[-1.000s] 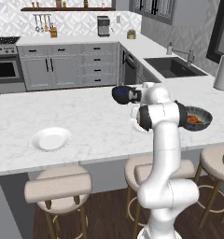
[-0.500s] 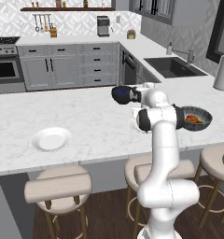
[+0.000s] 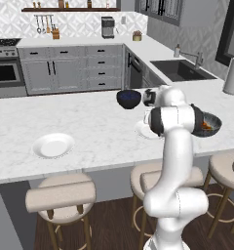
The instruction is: Pick the chicken drumstick and cucumber from their plates and place them in the bowl. Then put the bowl in the fridge.
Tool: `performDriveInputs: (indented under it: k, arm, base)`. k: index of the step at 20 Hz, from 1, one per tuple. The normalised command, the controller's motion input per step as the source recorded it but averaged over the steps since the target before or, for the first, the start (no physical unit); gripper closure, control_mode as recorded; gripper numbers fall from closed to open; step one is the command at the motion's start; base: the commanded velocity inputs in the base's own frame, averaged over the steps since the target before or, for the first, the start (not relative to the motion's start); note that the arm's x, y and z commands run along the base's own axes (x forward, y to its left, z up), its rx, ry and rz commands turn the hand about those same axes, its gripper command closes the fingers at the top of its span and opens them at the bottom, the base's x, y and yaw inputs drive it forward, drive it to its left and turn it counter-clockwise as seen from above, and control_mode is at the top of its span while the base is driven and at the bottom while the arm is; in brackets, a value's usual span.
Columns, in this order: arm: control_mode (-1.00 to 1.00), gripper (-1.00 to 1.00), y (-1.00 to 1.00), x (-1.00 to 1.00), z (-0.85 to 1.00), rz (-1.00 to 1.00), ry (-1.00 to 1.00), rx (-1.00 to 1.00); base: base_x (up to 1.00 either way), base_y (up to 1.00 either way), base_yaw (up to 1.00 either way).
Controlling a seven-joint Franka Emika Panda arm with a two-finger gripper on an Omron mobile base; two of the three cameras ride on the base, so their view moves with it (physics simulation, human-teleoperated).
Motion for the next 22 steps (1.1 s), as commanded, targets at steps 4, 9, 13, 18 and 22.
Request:
performDriveInputs:
  k: [4,9,13,18,22]
  arm:
    - [-1.0,1.0,0.02,-0.8,0.91,0.0,-0.15,0.0]
    - [-1.0,1.0,0.08,-0.47,1.0,-0.02,-0.01,-0.16]
    - [-1.0,1.0,-0.14,-0.22,0.86,0.09,-0.12,-0.32]
    - [-1.0,1.0,-0.46,-0.23,0.31,0.29,-0.15,-0.16]
    - [-1.0,1.0,-0.44,0.0,0.11,0.24,0.16,-0.08]
  base:
    - [0.0,0.0,0.0]
    - [0.0,0.0,0.0]
    - [0.0,0.0,0.0]
    - [0.0,0.0,0.0]
    - [0.0,0.0,0.0]
